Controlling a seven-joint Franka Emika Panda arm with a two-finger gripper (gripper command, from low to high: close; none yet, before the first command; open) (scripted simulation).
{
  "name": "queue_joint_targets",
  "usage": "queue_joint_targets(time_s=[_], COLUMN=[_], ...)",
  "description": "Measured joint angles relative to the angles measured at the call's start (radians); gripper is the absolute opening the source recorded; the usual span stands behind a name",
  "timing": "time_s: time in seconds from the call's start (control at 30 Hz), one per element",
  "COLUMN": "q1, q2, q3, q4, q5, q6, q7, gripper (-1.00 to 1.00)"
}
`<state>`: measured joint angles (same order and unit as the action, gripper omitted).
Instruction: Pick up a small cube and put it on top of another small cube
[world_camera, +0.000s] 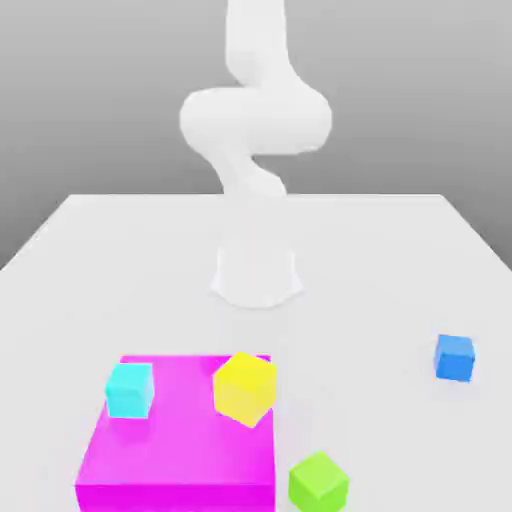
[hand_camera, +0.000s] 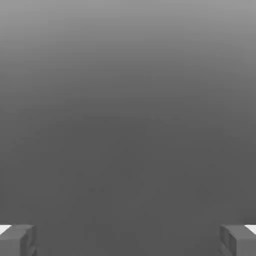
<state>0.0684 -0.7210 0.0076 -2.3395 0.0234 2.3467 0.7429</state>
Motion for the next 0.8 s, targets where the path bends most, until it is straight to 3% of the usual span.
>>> queue_joint_targets(time_s=[0.53, 0.67, 0.8], q1=[0.375, 0.44, 0.536], q2=[0.504, 0.63, 0.758], q3=[0.164, 0.231, 0.267], q4=[-0.253, -0.316, -0.38], q5=[0.097, 0.064, -0.041], q6=[0.299, 0.375, 0.451], q7=[-0.327, -0.366, -0.355], gripper=[0.0, 0.0, 0.0])
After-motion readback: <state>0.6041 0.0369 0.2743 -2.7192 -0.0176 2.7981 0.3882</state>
